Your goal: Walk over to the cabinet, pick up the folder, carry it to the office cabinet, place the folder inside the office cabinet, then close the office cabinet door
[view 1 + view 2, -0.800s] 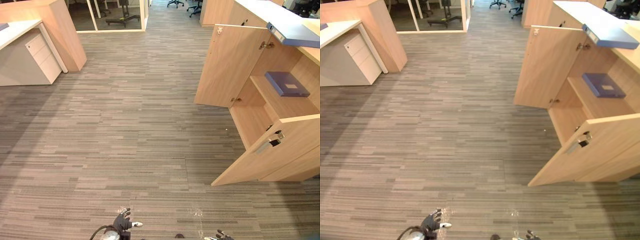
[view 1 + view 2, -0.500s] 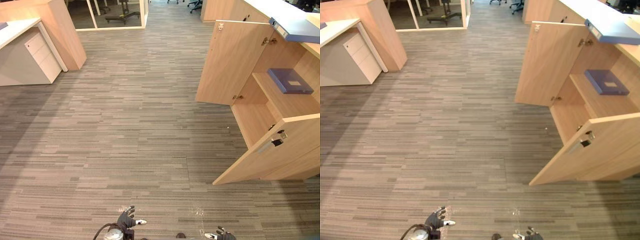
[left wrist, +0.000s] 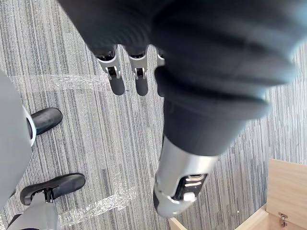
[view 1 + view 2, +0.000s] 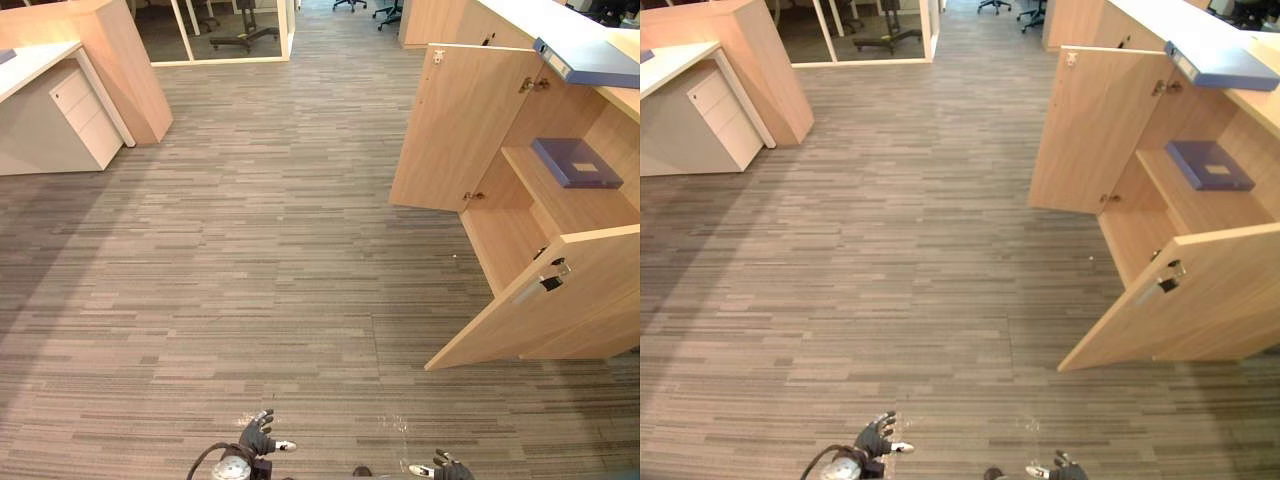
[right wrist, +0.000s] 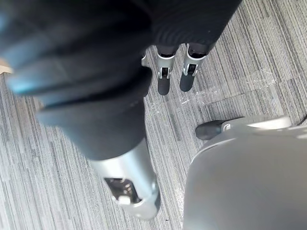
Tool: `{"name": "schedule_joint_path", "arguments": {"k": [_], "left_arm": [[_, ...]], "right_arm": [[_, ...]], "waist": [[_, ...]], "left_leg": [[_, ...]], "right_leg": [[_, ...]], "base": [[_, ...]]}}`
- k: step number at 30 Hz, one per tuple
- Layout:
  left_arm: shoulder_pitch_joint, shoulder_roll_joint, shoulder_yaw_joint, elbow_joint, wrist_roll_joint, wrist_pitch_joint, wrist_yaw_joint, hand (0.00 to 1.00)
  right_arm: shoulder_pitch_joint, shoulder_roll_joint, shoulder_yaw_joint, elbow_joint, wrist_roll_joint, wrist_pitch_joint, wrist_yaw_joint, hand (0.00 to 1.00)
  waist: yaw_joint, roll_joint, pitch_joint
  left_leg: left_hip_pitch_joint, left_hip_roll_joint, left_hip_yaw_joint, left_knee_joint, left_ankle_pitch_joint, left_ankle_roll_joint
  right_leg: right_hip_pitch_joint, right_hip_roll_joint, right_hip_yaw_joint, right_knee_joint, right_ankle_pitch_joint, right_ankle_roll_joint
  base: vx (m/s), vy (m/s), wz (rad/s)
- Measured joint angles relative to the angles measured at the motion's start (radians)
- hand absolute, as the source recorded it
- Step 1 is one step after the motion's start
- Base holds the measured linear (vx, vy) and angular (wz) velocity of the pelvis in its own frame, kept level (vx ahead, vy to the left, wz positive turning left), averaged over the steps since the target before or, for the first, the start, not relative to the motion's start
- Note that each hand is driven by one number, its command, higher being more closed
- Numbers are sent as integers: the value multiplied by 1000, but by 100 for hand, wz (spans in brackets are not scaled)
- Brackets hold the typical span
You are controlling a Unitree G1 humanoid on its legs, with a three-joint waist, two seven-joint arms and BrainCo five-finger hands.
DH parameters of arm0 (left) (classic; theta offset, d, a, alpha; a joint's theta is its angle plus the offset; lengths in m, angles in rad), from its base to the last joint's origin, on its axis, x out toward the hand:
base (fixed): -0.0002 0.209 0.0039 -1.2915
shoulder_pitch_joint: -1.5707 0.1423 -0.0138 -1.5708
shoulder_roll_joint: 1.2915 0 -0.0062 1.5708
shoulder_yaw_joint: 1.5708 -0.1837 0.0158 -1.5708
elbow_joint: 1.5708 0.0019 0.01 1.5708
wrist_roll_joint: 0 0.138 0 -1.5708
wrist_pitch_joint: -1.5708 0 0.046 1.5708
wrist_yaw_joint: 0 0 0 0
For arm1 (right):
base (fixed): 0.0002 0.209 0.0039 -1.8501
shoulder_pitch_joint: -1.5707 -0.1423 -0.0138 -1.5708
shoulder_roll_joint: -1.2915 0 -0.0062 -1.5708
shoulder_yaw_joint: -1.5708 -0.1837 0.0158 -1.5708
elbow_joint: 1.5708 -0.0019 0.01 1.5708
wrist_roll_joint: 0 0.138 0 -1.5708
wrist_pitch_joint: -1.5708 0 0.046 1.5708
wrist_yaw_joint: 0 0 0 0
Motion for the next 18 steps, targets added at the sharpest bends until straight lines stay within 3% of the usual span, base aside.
{"name": "schedule_joint_path", "arguments": {"k": [18], "left_arm": [[-10,8,-33,0,41,-8,12,0]], "right_arm": [[-1,1,19,4,-32,2,1,0]], "waist": [[1,-18,8]], "left_leg": [[2,0,-5,2,-1,-2]], "right_leg": [[6,-2,-13,-4,1,-1]], "base": [[-2,-1,1]]}}
